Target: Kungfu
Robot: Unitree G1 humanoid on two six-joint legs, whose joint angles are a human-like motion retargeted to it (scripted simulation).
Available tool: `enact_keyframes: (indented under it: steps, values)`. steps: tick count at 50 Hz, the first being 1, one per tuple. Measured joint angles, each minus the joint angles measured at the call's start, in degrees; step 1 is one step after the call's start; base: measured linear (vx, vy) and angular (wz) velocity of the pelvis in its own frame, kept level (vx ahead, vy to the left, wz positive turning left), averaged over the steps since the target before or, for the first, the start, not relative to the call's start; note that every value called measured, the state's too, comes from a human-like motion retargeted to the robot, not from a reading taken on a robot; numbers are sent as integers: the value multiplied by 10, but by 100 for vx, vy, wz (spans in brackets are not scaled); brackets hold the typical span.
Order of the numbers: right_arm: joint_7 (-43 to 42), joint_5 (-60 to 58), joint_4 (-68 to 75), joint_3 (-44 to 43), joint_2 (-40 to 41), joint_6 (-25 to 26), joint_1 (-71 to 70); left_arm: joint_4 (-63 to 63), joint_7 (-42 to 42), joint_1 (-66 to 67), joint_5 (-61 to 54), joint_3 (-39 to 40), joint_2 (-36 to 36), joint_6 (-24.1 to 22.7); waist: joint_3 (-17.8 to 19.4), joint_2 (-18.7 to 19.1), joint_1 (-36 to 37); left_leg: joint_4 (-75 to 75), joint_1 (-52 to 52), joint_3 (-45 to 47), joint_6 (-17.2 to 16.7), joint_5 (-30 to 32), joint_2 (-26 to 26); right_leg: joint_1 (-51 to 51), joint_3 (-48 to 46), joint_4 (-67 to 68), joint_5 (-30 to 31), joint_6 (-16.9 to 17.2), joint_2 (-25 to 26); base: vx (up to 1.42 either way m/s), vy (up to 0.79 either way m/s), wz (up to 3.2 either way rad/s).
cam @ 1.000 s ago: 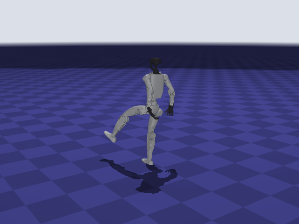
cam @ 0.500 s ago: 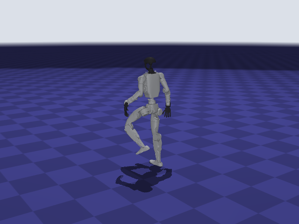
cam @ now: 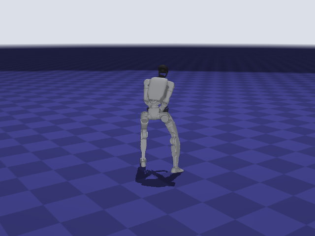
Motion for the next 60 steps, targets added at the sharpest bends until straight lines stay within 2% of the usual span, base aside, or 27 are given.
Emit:
enact_keyframes:
  steps: [2, 3, 5, 7, 10, 13, 15, 16, 17, 20, 25, 28, 32, 35, 38, 40, 44, 47, 53, 60]
  values:
    - [-6, -36, 0, 7, -17, -11, -3, 26, -5, 17, -9, 3, -16, 3, -1, -10, -9, 14, -6, 14, 9, -16, 6, -3, 32, -46, 5, 30, 9, 9, 25, -102]
    - [-12, -58, 0, 11, -29, -23, -8, 35, -3, 21, -11, 7, -21, -5, -2, -7, -10, 18, -15, 4, 4, -18, 17, 0, 40, -76, 13, 30, 30, 11, 20, -99]
    - [-34, -101, 0, 22, -62, -60, -15, 30, 10, 9, -24, 14, -14, -7, -9, 0, -14, 29, -17, 2, 7, -31, 19, 23, 40, -133, 31, 30, 38, 17, 31, -72]
    - [-68, -137, -7, 31, -93, -120, -23, 17, 18, -16, -29, 25, 4, 12, -13, -4, -16, 26, 0, 16, 20, -35, 13, 48, 37, -174, 61, 30, 32, 22, 40, -33]
    - [-113, -198, -31, 38, -133, -225, -46, 5, 31, -62, -24, 54, 39, 63, -13, -20, -34, 0, 47, 42, 47, -33, -13, 87, 72, -216, 148, 30, 23, 24, 36, 23]
    - [-135, -255, -80, 66, -187, -310, -96, 27, 47, -96, 1, 101, 81, 117, -20, -29, -60, -53, 104, 51, 61, -13, -27, 124, 79, -228, 280, -4, 22, 26, 23, 44]
    - [-135, -265, -128, 90, -220, -349, -137, 64, 55, -112, 20, 128, 115, 138, -28, -30, -77, -103, 152, 51, 66, 6, -33, 136, 64, -217, 359, -61, 35, 29, 18, 26]
    - [-136, -263, -154, 98, -233, -361, -160, 87, 64, -113, 33, 136, 133, 146, -35, -27, -85, -131, 176, 48, 67, 18, -31, 138, 40, -198, 362, -67, 47, 31, 13, 14]
    - [-137, -260, -182, 104, -247, -371, -186, 110, 73, -112, 50, 142, 149, 153, -42, -24, -93, -160, 200, 46, 68, 30, -30, 137, 18, -173, 356, -63, 62, 33, 10, 6]
    - [-163, -240, -266, 88, -292, -389, -275, 171, 94, -86, 109, 144, 167, 171, -66, -15, -106, -252, 272, 48, 66, 71, -19, 106, -31, -37, 264, 1, 126, 34, 5, -12]
    - [-290, -210, -348, -11, -383, -427, -426, 199, 18, 10, 164, 127, 113, 199, -102, -13, -111, -384, 380, 65, 67, 128, -19, 28, -123, 267, 128, 4, 158, 26, 1, 1]
    - [-347, -261, -339, -99, -428, -469, -486, 221, -26, 78, 190, 103, 69, 211, -125, -10, -127, -442, 420, 50, 72, 151, -25, -31, -133, 417, 53, 25, 201, 27, -12, 61]
    - [-426, -336, -305, -166, -482, -485, -546, 255, -38, 132, 192, 55, 43, 239, -148, 1, -165, -481, 433, 55, 77, 169, -16, -90, -180, 556, -36, 30, 205, 16, -12, 96]
    - [-464, -331, -303, -185, -518, -471, -572, 262, -40, 144, 200, 29, 41, 244, -151, 11, -182, -486, 425, 53, 70, 172, 3, -132, -199, 604, -78, 30, 210, 8, -13, 81]
    - [-485, -301, -321, -206, -538, -458, -573, 259, -45, 149, 238, 23, 47, 224, -153, 16, -183, -490, 426, 56, 38, 164, 15, -156, -198, 612, -99, 30, 212, 4, -6, 33]
    - [-502, -298, -334, -219, -544, -466, -565, 259, -46, 154, 249, 27, 50, 212, -152, 18, -187, -490, 428, 65, 12, 155, 24, -162, -195, 605, -113, 30, 212, 0, 2, 9]
    - [-575, -326, -349, -226, -544, -496, -543, 265, -40, 151, 227, 42, 54, 218, -144, 21, -201, -495, 438, 74, -41, 137, 32, -152, -193, 582, -133, 30, 205, -1, 10, 10]
    - [-581, -335, -351, -217, -542, -496, -530, 266, -34, 142, 228, 48, 59, 222, -140, 19, -204, -493, 442, 94, -76, 115, 34, -139, -197, 578, -151, 30, 190, -6, 11, -4]
    - [-544, -303, -341, -202, -535, -485, -522, 250, -17, 113, 226, 51, 65, 218, -149, -2, -211, -495, 428, 111, -81, 113, -13, -142, -185, 591, -170, 29, 128, -12, 16, -22]
    - [-521, -301, -335, -189, -518, -474, -514, 228, 1, 99, 191, 65, 62, 212, -149, -19, -216, -497, 428, 123, -81, 125, -43, -121, -165, 556, -155, 29, 80, -6, 12, -40]
